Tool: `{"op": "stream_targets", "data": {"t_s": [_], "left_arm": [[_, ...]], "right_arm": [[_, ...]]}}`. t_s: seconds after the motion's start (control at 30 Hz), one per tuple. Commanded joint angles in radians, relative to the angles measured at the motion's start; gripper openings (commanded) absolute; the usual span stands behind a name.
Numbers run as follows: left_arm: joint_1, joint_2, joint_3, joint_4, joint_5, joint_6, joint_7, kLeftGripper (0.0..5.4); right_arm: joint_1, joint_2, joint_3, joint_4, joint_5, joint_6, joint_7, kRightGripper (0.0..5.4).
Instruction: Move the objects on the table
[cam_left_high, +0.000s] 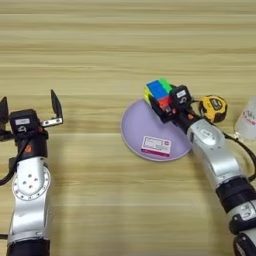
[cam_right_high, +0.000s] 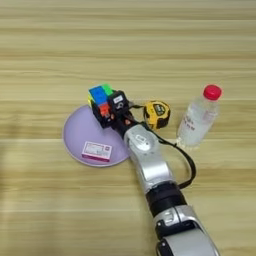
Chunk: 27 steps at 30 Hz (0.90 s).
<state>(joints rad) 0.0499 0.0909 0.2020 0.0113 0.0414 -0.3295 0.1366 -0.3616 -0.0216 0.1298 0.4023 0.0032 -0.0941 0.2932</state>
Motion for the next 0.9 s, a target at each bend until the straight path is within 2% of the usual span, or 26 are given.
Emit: {"op": "stream_targets", "data": {"t_s": [0.03, 0.2, 0.9], "left_arm": [[-0.001, -0.004, -0.002, 0.000, 0.006, 0.014, 0.005, 5.40], [-0.007, -0.002, -0.002, 0.007, 0.004, 0.013, 0.004, 5.40], [-0.011, -0.003, -0.006, 0.007, 0.006, 0.015, 0.003, 5.40]], "right_arm": [[0.029, -0.013, -0.006, -0.052, 0.012, 0.047, 0.010, 3.34], [0.060, -0.021, 0.000, -0.079, 0.014, 0.071, 0.024, 3.34], [0.103, -0.014, 0.029, -0.074, 0.007, 0.091, 0.034, 3.34]]}}
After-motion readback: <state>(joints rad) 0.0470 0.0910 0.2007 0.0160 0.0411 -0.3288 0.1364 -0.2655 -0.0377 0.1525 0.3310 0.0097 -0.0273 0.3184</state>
